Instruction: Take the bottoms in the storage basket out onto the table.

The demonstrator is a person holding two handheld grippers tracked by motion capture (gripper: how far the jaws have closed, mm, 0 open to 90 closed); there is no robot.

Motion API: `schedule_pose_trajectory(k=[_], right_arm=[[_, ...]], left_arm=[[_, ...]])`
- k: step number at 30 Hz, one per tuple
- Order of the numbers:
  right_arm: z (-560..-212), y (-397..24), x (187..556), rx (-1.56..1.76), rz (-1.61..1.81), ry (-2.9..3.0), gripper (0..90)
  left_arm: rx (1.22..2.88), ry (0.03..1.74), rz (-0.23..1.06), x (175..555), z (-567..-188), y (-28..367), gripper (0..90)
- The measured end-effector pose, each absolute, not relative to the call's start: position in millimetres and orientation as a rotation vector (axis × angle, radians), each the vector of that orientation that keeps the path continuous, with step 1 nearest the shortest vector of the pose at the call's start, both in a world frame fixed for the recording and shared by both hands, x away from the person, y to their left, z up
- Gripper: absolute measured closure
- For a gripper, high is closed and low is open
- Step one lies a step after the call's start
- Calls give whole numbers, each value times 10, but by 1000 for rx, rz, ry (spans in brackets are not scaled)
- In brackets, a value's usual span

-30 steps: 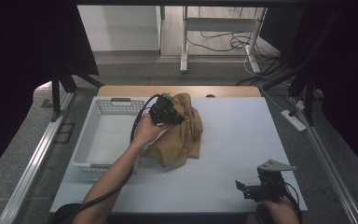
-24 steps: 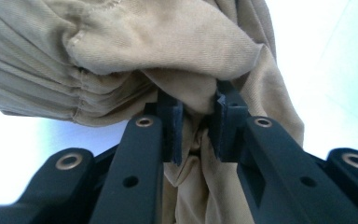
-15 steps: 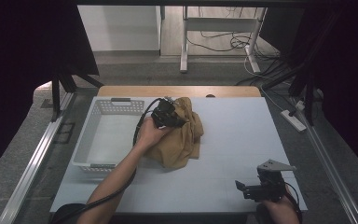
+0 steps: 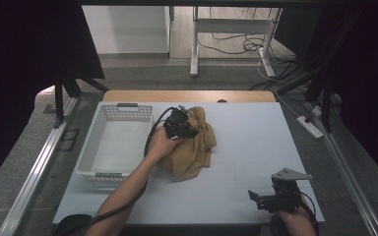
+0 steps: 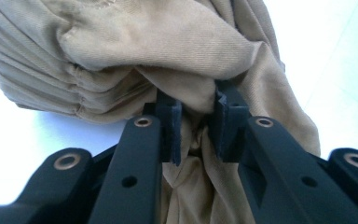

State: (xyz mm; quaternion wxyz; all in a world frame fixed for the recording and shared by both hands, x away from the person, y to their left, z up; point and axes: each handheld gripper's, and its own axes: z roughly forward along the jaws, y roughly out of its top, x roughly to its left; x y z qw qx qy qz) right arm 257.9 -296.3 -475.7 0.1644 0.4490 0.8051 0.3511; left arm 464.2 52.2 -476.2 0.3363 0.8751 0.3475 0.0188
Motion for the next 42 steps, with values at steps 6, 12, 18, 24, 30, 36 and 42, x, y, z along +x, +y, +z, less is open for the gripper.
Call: schedule_pose_trajectory(k=[6,12,18,24,30,36,42], right_arm=[[-4759,-2961,2580,1278,1002,2295,11],[-4759,-2959,2580,1277,998,2298,12],[-4759,-2959,2580,1276,998,2299,11],[-4760,-2957,2581,1273,996,2302,11],[-4761,-2956,2581,1273,993,2303,12],[-4762,-2956,2583,1273,994,2304,12],[-4762,-2955,2582,1274,992,2304,12]], left_arm=[[2294,909,41,4633,-4802,479,739],[2297,915,37,4626,-4846,442,726],[2318,921,30,4631,-4916,411,714],[2346,932,29,4630,-4992,373,683],[2348,954,-6,4654,-5088,371,634],[2355,971,-10,4665,-5127,363,569],[2371,999,1,4675,-5132,363,458]])
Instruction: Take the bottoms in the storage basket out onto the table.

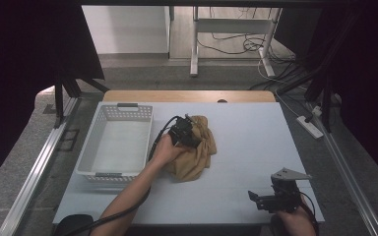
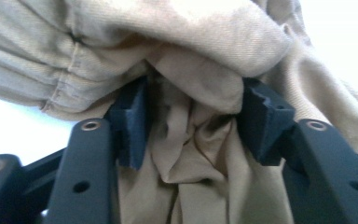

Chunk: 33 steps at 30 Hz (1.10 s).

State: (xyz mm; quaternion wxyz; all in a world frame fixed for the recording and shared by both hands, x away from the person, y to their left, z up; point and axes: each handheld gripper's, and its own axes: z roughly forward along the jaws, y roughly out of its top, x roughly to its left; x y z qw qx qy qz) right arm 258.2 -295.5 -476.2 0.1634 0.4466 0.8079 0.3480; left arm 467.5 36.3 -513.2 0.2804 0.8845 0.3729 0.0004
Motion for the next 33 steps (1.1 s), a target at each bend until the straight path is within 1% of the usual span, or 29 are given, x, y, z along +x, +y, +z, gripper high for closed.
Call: schedule_pose_trajectory(k=[2,5,8,14,17,21,28,30,33], right_arm=[[-4761,-2956,2582,1274,994,2303,12],[-4762,-2958,2583,1274,995,2303,12],[-4762,-2959,2582,1275,997,2303,11],[-4762,-2958,2583,1276,997,2303,12],[-4762,-2958,2583,1275,996,2304,12],[-4762,-2957,2583,1275,995,2304,12],[-4763,-2955,2583,1274,993,2305,12],[-4763,-2954,2584,1274,992,2307,12],[-4764,-2952,2583,1273,993,2306,12]], left_arm=[[2380,1008,8,4680,-5118,358,416],[2391,1015,-18,4696,-5086,364,387],[2369,1020,-46,4714,-5053,391,330],[2356,1008,-39,4716,-4965,427,219],[2369,1004,-6,4700,-4903,428,210],[2366,991,14,4685,-4824,459,159],[2334,978,5,4656,-4729,541,97],[2340,977,17,4646,-4712,556,68],[2333,969,24,4621,-4696,569,48]])
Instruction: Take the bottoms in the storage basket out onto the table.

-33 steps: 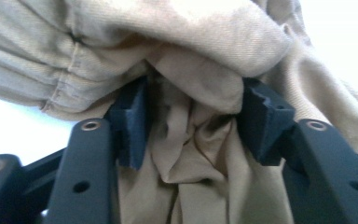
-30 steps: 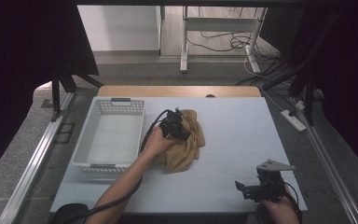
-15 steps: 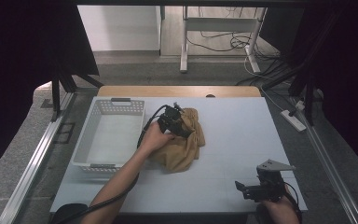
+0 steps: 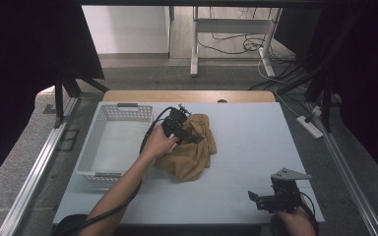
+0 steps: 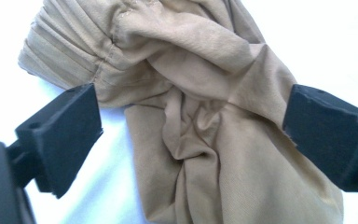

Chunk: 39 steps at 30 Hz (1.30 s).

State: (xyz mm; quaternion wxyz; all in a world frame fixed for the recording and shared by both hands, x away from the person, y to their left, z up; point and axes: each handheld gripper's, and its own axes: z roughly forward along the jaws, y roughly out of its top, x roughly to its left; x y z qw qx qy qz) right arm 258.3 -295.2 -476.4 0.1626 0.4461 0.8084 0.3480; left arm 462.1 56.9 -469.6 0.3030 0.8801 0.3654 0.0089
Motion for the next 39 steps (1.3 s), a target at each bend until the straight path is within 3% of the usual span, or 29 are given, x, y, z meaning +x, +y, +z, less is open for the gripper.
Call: schedule_pose_trajectory(k=[9,39], right_arm=[[-4764,-2951,2584,1273,991,2307,12],[-4764,-2950,2588,1277,985,2312,12]], left_arm=[[2306,919,45,4537,-4662,599,0],[2224,799,50,4266,-4453,779,0]])
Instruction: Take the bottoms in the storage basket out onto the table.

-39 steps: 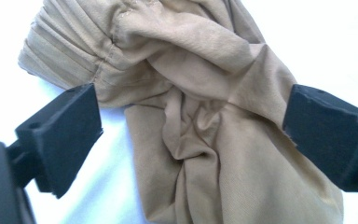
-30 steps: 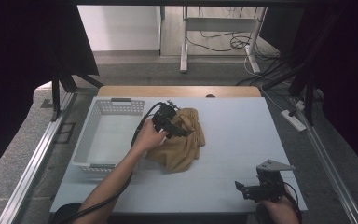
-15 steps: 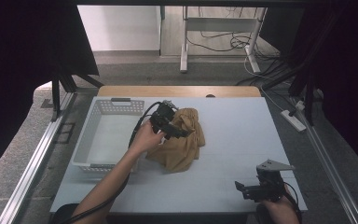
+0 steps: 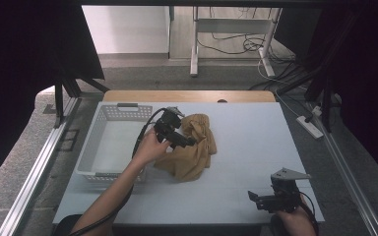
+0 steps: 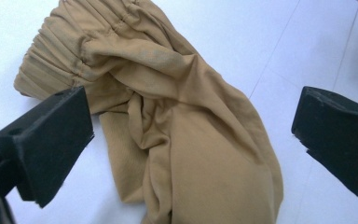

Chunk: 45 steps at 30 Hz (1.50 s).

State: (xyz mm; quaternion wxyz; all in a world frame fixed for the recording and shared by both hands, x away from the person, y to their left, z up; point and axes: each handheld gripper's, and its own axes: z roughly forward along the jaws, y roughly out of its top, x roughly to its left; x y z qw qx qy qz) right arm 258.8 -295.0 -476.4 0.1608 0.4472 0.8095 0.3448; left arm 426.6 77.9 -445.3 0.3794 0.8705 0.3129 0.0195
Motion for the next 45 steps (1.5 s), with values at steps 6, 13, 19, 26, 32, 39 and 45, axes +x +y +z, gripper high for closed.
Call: schedule_pose_trajectory(k=[6,13,19,26,32,39,45], right_arm=[[-4764,-2950,2587,1276,985,2312,11],[-4764,-2950,2587,1278,984,2311,12],[-4764,-2953,2586,1281,991,2306,12],[-4763,-2949,2587,1282,982,2309,12],[-4763,-2948,2585,1280,981,2310,12],[-4763,-2944,2583,1276,981,2310,12],[-4762,-2939,2581,1271,980,2311,12]], left_arm=[[2207,807,41,4211,-4432,836,0],[2190,828,19,4153,-4392,903,0],[2178,833,17,4102,-4399,964,0],[2159,838,26,4031,-4404,1071,0],[2162,844,47,3976,-4427,1151,0],[2159,852,51,3922,-4448,1228,0],[2154,859,37,3880,-4460,1285,0]])
